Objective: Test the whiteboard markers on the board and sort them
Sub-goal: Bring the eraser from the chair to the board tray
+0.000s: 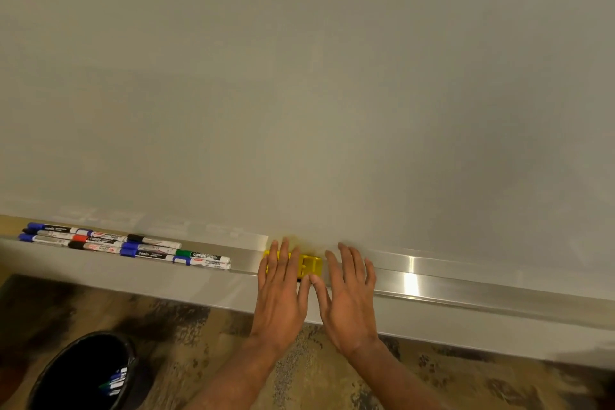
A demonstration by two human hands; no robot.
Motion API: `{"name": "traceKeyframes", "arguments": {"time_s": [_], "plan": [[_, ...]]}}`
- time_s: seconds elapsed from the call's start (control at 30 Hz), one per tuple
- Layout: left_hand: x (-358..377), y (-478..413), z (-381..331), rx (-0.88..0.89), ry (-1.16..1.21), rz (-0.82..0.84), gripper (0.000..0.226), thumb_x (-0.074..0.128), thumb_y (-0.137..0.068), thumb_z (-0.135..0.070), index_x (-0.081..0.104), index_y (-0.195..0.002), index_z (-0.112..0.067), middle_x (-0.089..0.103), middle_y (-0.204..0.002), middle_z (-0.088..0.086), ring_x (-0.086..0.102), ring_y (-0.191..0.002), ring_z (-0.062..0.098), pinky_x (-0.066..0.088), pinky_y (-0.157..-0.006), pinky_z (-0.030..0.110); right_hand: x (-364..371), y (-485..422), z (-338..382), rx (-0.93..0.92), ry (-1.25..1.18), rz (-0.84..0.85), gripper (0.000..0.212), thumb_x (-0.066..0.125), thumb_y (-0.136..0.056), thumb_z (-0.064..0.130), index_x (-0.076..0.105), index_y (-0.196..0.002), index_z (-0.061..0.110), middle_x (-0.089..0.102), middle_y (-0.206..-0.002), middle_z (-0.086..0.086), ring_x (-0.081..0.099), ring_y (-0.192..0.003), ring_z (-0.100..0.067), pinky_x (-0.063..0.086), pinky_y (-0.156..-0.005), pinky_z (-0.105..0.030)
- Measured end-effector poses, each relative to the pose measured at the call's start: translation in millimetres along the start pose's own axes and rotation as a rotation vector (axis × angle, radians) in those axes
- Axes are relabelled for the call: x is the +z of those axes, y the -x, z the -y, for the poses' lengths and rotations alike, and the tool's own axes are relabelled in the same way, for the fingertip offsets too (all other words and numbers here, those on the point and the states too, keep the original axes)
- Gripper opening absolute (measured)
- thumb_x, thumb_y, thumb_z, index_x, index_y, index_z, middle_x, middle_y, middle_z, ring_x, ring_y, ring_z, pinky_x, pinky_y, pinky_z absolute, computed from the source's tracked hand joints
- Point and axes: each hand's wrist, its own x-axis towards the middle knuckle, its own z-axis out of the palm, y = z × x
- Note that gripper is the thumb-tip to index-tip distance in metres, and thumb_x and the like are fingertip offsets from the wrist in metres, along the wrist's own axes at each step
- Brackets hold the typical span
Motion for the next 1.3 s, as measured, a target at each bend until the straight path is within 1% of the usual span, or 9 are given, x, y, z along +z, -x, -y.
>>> {"name": "traceKeyframes", "arguments": {"time_s": [0.07, 0.13, 0.27, 0.4, 0.53, 0.7, 0.9, 1.03, 1.3], "plan": [[-8.3, 6.7, -23.2, -0.017, -0.035, 0.015, 0.063, 0.019, -0.109, -0.050, 0.028, -0.159, -0.015, 0.014, -0.170, 0.008, 0.000, -0.158, 0.020, 0.008, -0.125, 0.044, -23.4, 7.2, -3.4, 0.001, -0.010, -0.011, 0.049, 0.038, -0.102, 0.049, 0.046, -0.141, 0.019, 0.035, -0.155, -0.009, 0.026, -0.146, -0.028, 0.023, -0.117, -0.054], [-15.9, 13.9, -45.1, -0.039, -0.067, 0.026, 0.069, 0.009, -0.107, -0.056, 0.022, -0.161, -0.015, 0.008, -0.171, 0.007, -0.003, -0.158, 0.020, 0.006, -0.125, 0.044, -46.6, 15.0, -8.2, -0.004, -0.017, -0.020, 0.050, 0.036, -0.103, 0.050, 0.044, -0.143, 0.020, 0.032, -0.157, -0.009, 0.022, -0.148, -0.027, 0.021, -0.117, -0.054], [-30.3, 28.2, -87.3, -0.071, -0.116, 0.028, 0.071, 0.012, -0.106, -0.058, 0.018, -0.162, -0.015, 0.002, -0.171, 0.007, -0.006, -0.158, 0.021, 0.003, -0.125, 0.044, -92.5, 33.0, -22.7, -0.010, -0.023, -0.044, 0.057, 0.033, -0.103, 0.053, 0.039, -0.148, 0.018, 0.024, -0.161, -0.008, 0.014, -0.150, -0.026, 0.019, -0.118, -0.054], [-48.1, 41.7, -129.6, -0.061, -0.135, 0.028, 0.076, 0.004, -0.104, -0.063, 0.013, -0.163, -0.016, -0.002, -0.171, 0.007, -0.010, -0.158, 0.021, 0.002, -0.125, 0.046, -137.8, 52.6, -36.3, -0.020, -0.011, -0.083, 0.063, 0.032, -0.101, 0.058, 0.036, -0.150, 0.018, 0.017, -0.163, -0.007, 0.007, -0.151, -0.025, 0.015, -0.119, -0.054], [-61.4, 53.0, -166.7, -0.003, -0.140, 0.015, 0.076, 0.005, -0.104, -0.063, 0.011, -0.163, -0.016, -0.004, -0.171, 0.007, -0.010, -0.158, 0.022, 0.001, -0.126, 0.047, -173.9, 72.7, -49.0, 0.014, 0.040, -0.103, 0.067, 0.035, -0.100, 0.060, 0.030, -0.153, 0.019, 0.010, -0.164, -0.006, 0.001, -0.152, -0.024, 0.012, -0.119, -0.054], [-74.7, 63.3, -199.3, 0.095, -0.119, 0.006, 0.072, 0.012, -0.105, -0.058, 0.011, -0.163, -0.017, -0.005, -0.171, 0.007, -0.008, -0.158, 0.023, 0.002, -0.125, 0.047, -208.7, 100.7, -51.4, 0.062, 0.072, -0.156, 0.068, 0.028, -0.101, 0.061, 0.028, -0.154, 0.018, 0.007, -0.165, -0.006, -0.001, -0.152, -0.025, 0.008, -0.120, -0.053], [-89.8, 80.7, -226.8, 0.225, -0.089, 0.030, 0.075, -0.001, -0.103, -0.058, 0.012, -0.163, -0.015, -0.004, -0.171, 0.009, -0.006, -0.158, 0.025, 0.005, -0.124, 0.049, -234.4, 133.1, -43.2, 0.171, 0.115, -0.198, 0.069, 0.024, -0.100, 0.062, 0.022, -0.155, 0.021, 0.002, -0.165, -0.004, -0.003, -0.152, -0.024, 0.007, -0.119, -0.054], [-92.8, 93.7, -243.5, 0.296, -0.083, 0.056, 0.072, 0.003, -0.104, -0.057, 0.009, -0.163, -0.017, -0.006, -0.171, 0.008, -0.007, -0.158, 0.025, 0.005, -0.124, 0.049, -254.3, 156.6, -40.0, 0.239, 0.152, -0.237, 0.069, 0.019, -0.100, 0.063, 0.022, -0.155, 0.021, 0.001, -0.165, -0.004, -0.005, -0.152, -0.023, 0.009, -0.119, -0.055], [-81.1, 126.2, -301.3, 0.459, 0.008, 0.124, 0.077, -0.001, -0.101, -0.065, 0.002, -0.163, -0.021, -0.013, -0.170, 0.005, -0.015, -0.157, 0.022, -0.005, -0.125, 0.046, -300.5, 215.1, -68.2, 0.380, 0.216, -0.317, 0.069, 0.029, -0.101, 0.061, 0.021, -0.156, 0.019, 0.002, -0.165, -0.005, -0.005, -0.152, -0.023, 0.010, -0.120, -0.054]]}}
